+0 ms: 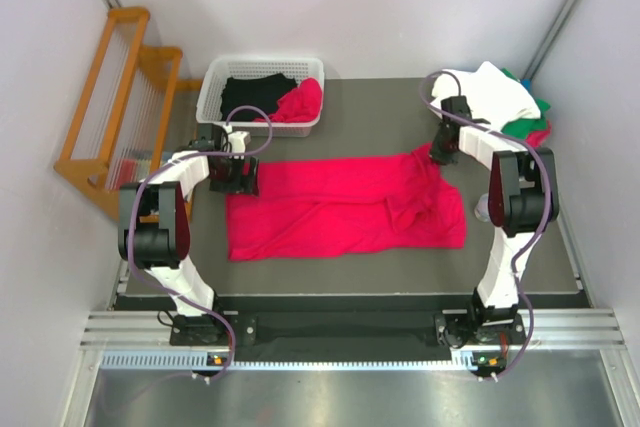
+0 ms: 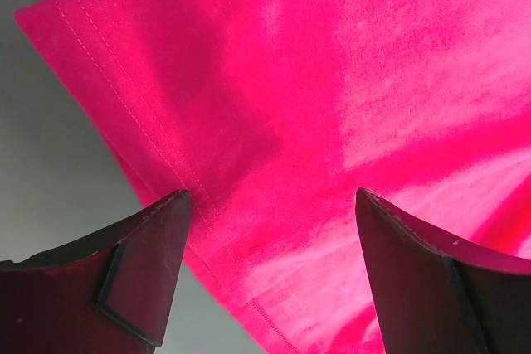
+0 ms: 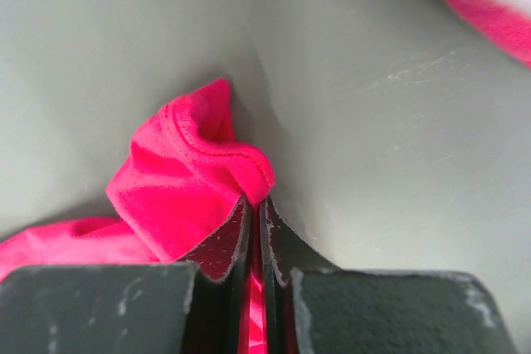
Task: Fold and stack the t-shirts
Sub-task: Fold the tshirt
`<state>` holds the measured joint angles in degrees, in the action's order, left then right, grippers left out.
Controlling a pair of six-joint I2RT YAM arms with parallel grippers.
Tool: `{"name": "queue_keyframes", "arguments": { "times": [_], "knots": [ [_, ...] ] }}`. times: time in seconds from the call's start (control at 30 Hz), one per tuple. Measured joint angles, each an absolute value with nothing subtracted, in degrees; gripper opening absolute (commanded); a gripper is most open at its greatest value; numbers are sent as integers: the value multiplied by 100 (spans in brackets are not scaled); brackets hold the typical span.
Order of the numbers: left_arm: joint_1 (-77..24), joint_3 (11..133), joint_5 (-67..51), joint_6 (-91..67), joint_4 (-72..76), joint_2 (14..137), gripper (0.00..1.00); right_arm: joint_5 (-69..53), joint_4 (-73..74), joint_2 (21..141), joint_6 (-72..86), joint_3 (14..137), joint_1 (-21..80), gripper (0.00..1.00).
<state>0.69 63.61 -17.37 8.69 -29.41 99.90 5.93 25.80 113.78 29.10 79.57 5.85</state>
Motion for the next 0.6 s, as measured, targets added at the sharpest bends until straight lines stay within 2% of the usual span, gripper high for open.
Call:
{"name": "queue_keyframes", "arguments": {
  "times": [0.6],
  "knots": [
    [64,6364,-1817,871,-2987,9990,85,1347,2648,11052,2919,7463,250,0]
  ]
}}
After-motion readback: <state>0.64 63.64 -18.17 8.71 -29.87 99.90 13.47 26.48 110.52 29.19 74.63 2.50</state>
